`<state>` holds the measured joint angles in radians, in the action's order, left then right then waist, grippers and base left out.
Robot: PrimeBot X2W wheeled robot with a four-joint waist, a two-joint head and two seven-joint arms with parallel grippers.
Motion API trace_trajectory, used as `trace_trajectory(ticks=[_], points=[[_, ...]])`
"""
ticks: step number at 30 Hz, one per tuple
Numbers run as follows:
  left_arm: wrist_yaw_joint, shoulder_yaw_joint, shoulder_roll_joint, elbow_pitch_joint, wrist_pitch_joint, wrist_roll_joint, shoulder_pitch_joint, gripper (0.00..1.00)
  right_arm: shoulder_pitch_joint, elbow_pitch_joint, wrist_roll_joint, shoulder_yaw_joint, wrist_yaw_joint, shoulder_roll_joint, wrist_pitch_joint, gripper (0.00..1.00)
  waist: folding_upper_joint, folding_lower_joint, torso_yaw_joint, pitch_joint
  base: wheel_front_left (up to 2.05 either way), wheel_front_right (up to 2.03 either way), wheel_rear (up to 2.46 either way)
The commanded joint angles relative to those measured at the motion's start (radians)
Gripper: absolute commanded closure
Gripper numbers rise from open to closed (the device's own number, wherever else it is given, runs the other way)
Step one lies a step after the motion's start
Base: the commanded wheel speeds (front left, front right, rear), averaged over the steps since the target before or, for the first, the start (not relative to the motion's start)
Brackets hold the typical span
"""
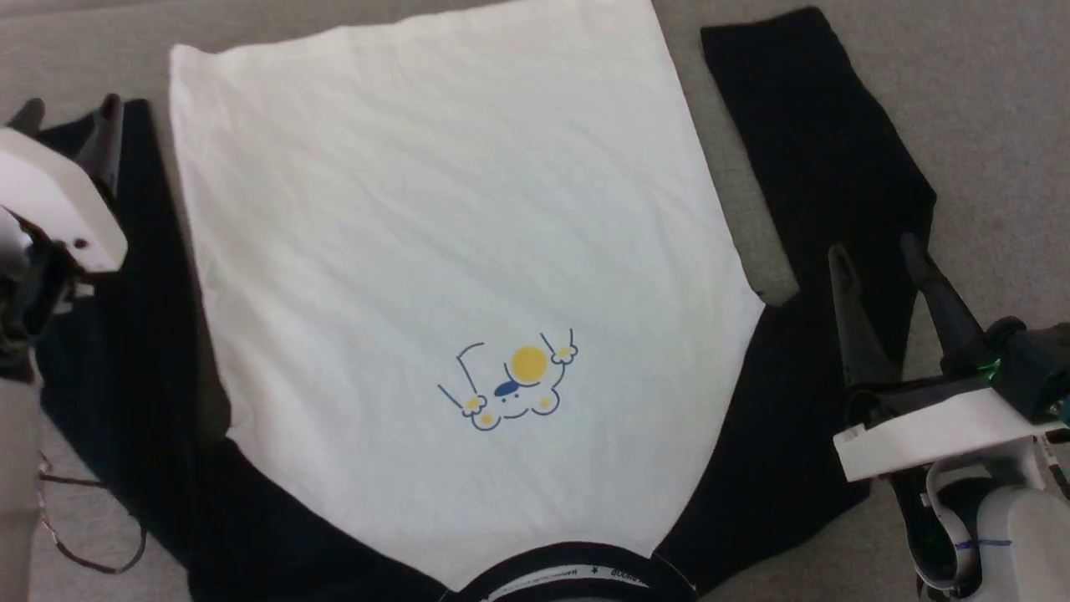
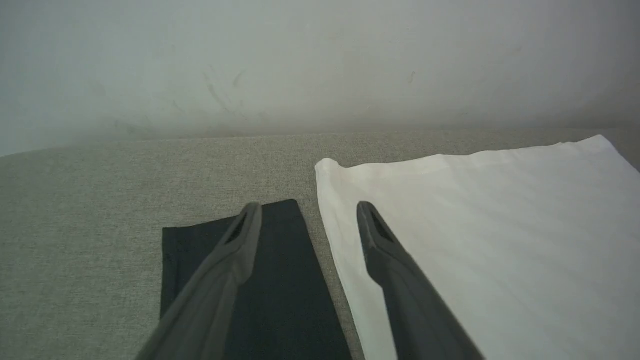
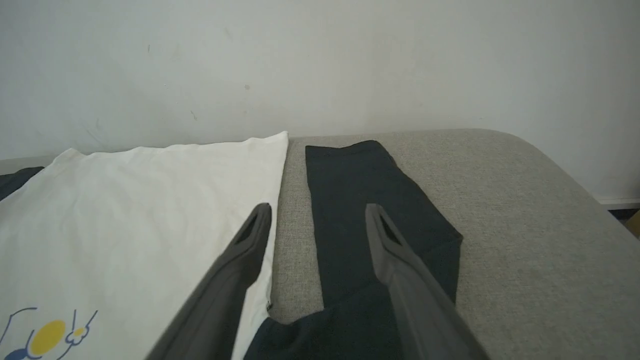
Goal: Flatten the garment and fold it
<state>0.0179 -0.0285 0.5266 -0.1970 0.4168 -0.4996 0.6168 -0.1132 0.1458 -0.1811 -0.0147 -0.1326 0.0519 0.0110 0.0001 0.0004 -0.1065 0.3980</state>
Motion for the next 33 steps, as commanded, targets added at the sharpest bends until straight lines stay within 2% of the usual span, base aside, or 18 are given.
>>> trace_trajectory(ticks=[1,5,13,17,18,20,24,29,33], points=[[0.0,0.005,0.015,-0.028,0.047,-0.018,0.039,0.0,-0.022,-0.004,-0.013,0.007,0.002,-0.002,0.012,0.0,-0.0001,-0.0004,-0.076,0.101,0.0,0.0,0.0],[0.046,0.028,0.047,-0.086,0.154,-0.037,0.085,0.0,-0.033,-0.005,-0.044,0.017,0.002,-0.002,0.022,0.0,-0.0001,-0.0004,-0.106,0.139,0.0,0.0,0.0],[0.133,0.043,0.069,-0.091,0.308,-0.052,0.081,0.0,-0.056,-0.036,-0.07,0.029,0.002,-0.002,0.054,0.0,-0.0001,-0.0004,-0.132,0.189,0.0,0.0,0.0],[0.188,0.03,0.11,-0.088,0.41,-0.021,0.05,0.0,-0.067,-0.05,-0.077,0.034,0.002,-0.002,0.063,0.0,-0.0001,-0.0004,-0.135,0.194,0.0,0.0,0.0],[0.199,0.028,0.119,-0.082,0.431,-0.015,0.041,0.52,-0.07,-0.052,-0.078,0.034,0.002,-0.002,0.065,0.0,-0.0001,-0.0004,-0.135,0.194,0.0,0.0,0.0],[0.209,0.023,0.135,-0.061,0.467,-0.009,0.024,1.0,-0.074,-0.055,-0.079,0.034,0.002,-0.002,0.068,0.0,-0.0001,-0.0004,-0.134,0.192,0.0,0.0,0.0],[0.216,0.031,0.145,-0.009,0.42,0.008,0.008,1.0,-0.079,-0.063,-0.08,0.035,0.002,-0.002,0.069,0.0,-0.0001,-0.0004,-0.126,0.181,0.0,0.0,0.0],[0.206,0.035,0.149,0.007,0.252,0.054,0.0,1.0,-0.078,-0.068,-0.075,0.034,0.002,-0.002,0.071,0.0,-0.0001,-0.0004,-0.108,0.139,0.0,0.0,0.0],[0.196,0.055,0.13,-0.005,0.129,0.051,-0.014,1.0,-0.07,-0.075,-0.069,0.027,0.002,-0.002,0.065,0.0,-0.0001,-0.0004,-0.09,0.079,0.0,0.0,0.0]])
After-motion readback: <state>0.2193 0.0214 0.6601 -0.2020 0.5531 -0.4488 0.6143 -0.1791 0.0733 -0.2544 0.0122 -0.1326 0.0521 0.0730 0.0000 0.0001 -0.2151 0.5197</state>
